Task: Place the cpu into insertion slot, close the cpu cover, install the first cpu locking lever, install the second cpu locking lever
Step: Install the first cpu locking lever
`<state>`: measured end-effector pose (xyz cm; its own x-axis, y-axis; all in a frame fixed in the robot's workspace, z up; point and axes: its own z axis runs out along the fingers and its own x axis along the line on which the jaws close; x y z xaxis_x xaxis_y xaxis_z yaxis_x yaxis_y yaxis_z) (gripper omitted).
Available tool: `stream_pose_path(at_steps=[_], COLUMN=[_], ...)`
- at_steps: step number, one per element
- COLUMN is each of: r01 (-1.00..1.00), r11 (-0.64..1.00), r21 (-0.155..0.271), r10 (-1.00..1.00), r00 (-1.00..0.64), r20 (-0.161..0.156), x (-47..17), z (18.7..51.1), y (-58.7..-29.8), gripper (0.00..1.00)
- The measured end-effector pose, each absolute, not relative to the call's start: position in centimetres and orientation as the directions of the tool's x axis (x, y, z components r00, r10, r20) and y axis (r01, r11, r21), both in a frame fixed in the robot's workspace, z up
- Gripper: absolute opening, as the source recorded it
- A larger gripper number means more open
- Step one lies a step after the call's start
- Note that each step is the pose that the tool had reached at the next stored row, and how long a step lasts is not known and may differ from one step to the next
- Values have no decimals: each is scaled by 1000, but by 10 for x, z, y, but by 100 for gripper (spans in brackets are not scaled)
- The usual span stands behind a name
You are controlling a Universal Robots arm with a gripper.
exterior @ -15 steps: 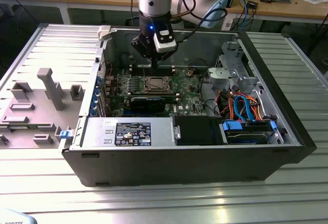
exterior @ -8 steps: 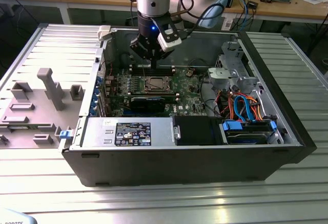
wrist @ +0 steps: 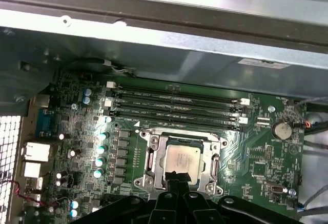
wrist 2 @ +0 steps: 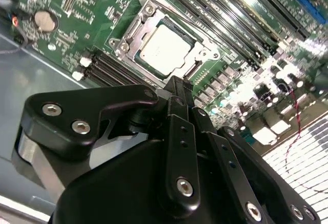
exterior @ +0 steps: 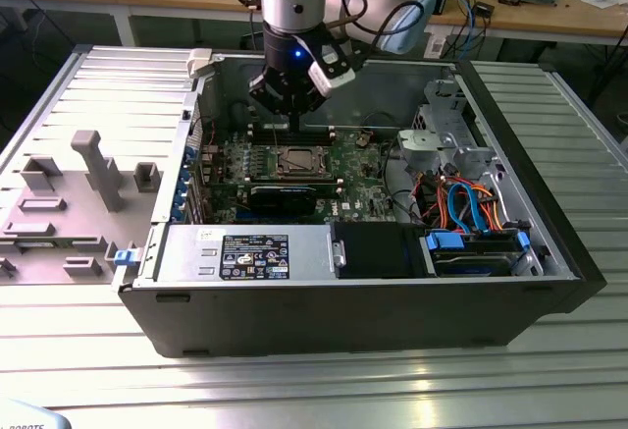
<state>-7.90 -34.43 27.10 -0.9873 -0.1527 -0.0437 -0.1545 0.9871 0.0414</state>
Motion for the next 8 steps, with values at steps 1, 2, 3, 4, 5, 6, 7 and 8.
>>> stream_pose_path(at_steps=[1, 2, 3, 4, 5, 6, 7, 8], r01=[-183, -189, -190, -190, -190, -190, -189, -184], r11=[982, 981, 981, 981, 981, 981, 981, 982], r21=[41, 42, 42, 42, 41, 41, 41, 43], r10=[-181, -187, -188, -188, -188, -188, -188, -183], r00=[-983, -981, -981, -981, -981, -981, -981, -982], r20=[-44, -44, -44, -44, -44, -44, -43, -39], x=[-79, -80, -81, -81, -81, -81, -81, -81], z=[271, 271, 271, 271, 271, 271, 271, 271], y=[-344, -344, -344, -344, -344, -344, -344, -344], gripper=[11, 11, 11, 11, 11, 11, 11, 11])
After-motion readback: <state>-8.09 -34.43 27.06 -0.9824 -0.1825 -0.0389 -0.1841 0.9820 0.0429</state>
